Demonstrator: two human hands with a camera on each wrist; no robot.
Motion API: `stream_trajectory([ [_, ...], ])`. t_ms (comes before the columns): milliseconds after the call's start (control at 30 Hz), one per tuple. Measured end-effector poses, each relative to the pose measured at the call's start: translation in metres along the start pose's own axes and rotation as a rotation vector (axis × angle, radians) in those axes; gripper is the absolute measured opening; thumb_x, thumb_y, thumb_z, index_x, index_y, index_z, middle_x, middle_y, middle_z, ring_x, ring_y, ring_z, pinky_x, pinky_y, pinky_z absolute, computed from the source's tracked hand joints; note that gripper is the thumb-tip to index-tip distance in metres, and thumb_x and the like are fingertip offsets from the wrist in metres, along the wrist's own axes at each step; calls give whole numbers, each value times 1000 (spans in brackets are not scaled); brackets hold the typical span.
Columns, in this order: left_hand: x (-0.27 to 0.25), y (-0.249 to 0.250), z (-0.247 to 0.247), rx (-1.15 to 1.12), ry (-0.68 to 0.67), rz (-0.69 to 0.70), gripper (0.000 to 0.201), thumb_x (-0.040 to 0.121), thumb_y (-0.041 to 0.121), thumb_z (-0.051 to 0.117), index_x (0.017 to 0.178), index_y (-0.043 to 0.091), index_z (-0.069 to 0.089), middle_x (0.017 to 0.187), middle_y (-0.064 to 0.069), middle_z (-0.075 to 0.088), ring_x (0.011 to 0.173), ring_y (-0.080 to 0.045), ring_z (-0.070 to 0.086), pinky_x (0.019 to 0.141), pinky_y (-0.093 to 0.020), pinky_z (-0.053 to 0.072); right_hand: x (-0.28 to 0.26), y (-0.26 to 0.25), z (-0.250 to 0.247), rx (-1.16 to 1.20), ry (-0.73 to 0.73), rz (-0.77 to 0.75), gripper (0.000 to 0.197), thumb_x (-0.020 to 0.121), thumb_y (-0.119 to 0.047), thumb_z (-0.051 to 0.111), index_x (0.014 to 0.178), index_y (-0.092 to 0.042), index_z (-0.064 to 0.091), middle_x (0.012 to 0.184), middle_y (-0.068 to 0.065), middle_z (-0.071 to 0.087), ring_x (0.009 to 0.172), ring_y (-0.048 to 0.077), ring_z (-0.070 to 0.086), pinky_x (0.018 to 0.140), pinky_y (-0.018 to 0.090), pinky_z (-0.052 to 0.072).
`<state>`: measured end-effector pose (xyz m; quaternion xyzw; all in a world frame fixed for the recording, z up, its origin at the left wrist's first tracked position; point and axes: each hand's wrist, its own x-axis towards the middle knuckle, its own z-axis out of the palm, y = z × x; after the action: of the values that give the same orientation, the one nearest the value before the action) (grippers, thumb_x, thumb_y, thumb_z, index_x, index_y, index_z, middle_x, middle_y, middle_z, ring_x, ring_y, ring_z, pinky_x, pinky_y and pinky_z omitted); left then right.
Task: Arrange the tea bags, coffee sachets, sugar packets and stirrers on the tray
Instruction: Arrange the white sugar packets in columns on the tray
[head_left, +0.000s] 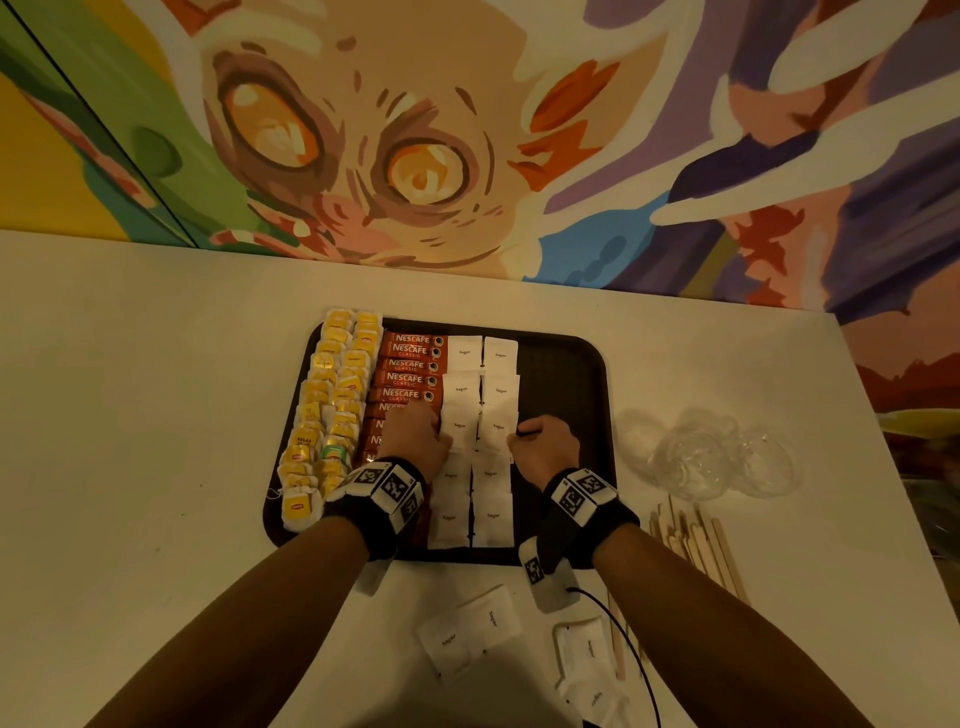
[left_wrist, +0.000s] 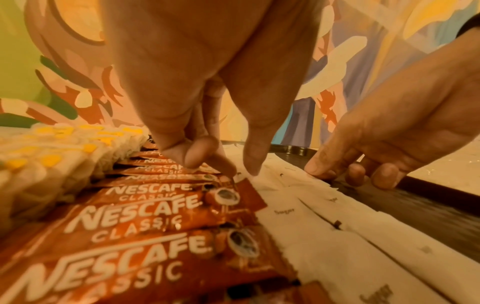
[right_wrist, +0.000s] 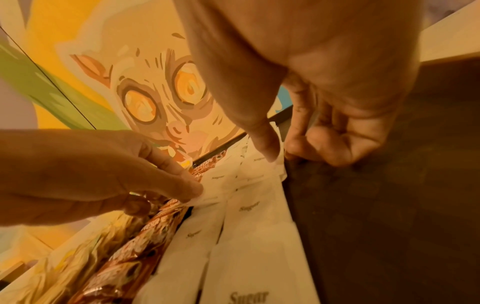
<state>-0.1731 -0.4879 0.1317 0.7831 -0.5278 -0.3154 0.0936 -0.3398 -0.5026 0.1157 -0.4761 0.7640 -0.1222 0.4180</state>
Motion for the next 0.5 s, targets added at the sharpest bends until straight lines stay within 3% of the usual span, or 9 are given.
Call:
stream_trajectory([
  [67,-3,0,-2,-8,-4,13,25,88,25,66,106,8,59,109,-7,61,102,-21,57,87,-29,45,-4,1,-2,10,4,-18,27,90,-20,68,116,-14,61,114,6,66,98,19,65,70,21,50],
  [200,-15,0,-5,-63,9,79,26,88,24,67,110,12,58,104,-2,63,99,-17,59,87,-28,47,-15,8,-9,44,-10,-90,20,90,-20,68,109,-15,64,109,3,67,97,14,63,83,27,55],
  [333,-39,-1,-4,-78,-1,201,20,87,23,69,104,15,61,94,1,67,88,-13,61,85,-29,50,-37,18,-22,38,-75,-141,16,91,-20,67,107,-17,66,100,-3,66,85,5,60,65,13,45],
  [500,-73,-7,-1,-9,-76,337,16,86,23,70,99,15,65,90,2,68,74,-9,58,74,-23,48,-69,39,-34,3,-151,-205,12,91,-19,68,103,-19,66,87,-10,63,79,0,59,63,10,41],
])
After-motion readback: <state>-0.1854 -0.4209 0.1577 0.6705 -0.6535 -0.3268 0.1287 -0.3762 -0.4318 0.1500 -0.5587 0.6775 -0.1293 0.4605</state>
